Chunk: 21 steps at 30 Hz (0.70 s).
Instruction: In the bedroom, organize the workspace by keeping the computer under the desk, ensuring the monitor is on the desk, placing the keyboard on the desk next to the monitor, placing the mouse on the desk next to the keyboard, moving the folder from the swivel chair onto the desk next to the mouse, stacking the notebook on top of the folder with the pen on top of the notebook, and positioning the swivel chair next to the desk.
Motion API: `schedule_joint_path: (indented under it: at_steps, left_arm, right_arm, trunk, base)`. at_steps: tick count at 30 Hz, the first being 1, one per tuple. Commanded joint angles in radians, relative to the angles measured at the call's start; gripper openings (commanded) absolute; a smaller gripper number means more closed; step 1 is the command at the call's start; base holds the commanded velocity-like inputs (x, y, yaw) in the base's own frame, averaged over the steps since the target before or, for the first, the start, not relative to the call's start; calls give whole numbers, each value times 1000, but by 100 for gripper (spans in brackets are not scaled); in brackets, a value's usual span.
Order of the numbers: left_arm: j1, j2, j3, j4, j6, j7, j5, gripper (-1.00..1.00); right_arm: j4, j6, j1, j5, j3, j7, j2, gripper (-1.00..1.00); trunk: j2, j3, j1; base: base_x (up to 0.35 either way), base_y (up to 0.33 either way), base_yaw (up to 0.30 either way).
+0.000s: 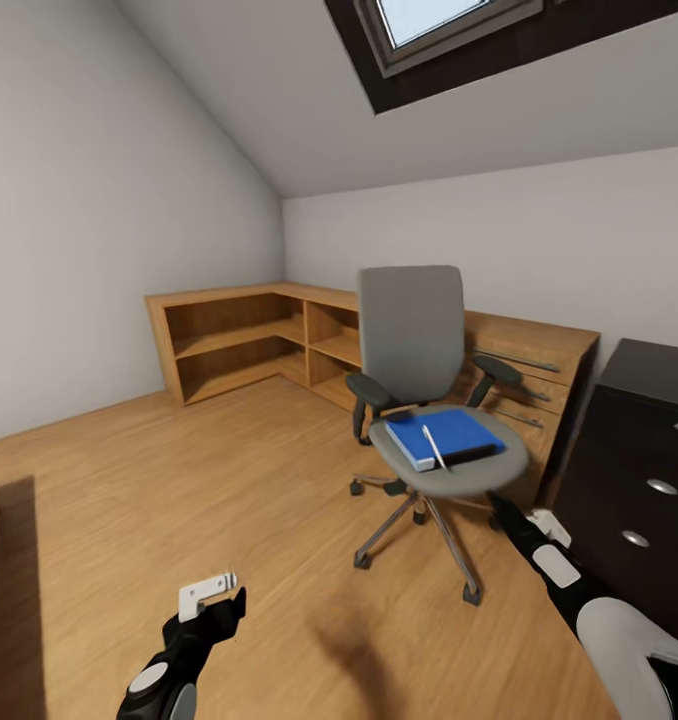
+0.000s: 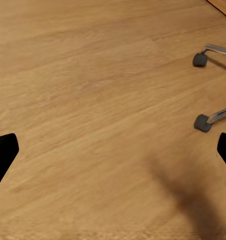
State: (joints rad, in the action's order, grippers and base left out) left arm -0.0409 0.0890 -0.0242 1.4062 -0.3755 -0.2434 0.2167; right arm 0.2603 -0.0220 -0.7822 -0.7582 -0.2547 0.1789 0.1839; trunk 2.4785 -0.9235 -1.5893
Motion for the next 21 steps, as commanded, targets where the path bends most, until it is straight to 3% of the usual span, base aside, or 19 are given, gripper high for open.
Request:
schedule_joint_path:
  at_steps: [1, 6, 10, 11, 12, 15, 21]
  left_arm:
    - [0, 0, -3, -15, -4, -9, 10, 100]
    - [0, 0, -5, -48, -2, -7, 10, 100]
    - [0, -3, -67, -74, 2, -5, 11, 100]
    - [0, -1, -92, -143, 19, -5, 9, 100]
    - [0, -1, -95, -151, 23, -5, 9, 100]
    - [0, -1, -120, -206, 37, -6, 9, 100]
    - [0, -1, -133, -275, 44, -8, 8, 100]
  right_arm:
    - [-2, -2, 0, -8, -3, 5, 0, 100]
    - [-3, 30, 0, -6, -3, 5, 2, 100]
    - [-7, 91, 9, 79, -1, 5, -1, 100]
    - [-78, 224, 52, 198, -1, 5, -35, 100]
    - [-91, 255, 59, 215, -1, 5, -40, 100]
    - [-187, 480, 89, 324, -1, 4, -73, 100]
    - [-269, 681, 144, 381, -1, 2, -98, 100]
  trunk:
    - [0, -1, 1]
    - [0, -1, 1]
    - [-14, 5, 9]
    - [-21, 8, 12]
    - [-28, 12, 16]
    - [-49, 21, 28]
    - [-91, 40, 51]
  base:
    - [-332, -142, 0]
    - [-295, -149, 0]
    - [-131, -81, 0]
    - [-16, -10, 0]
    - [-12, -8, 0]
    - [-5, -3, 0]
    - [-1, -1, 0]
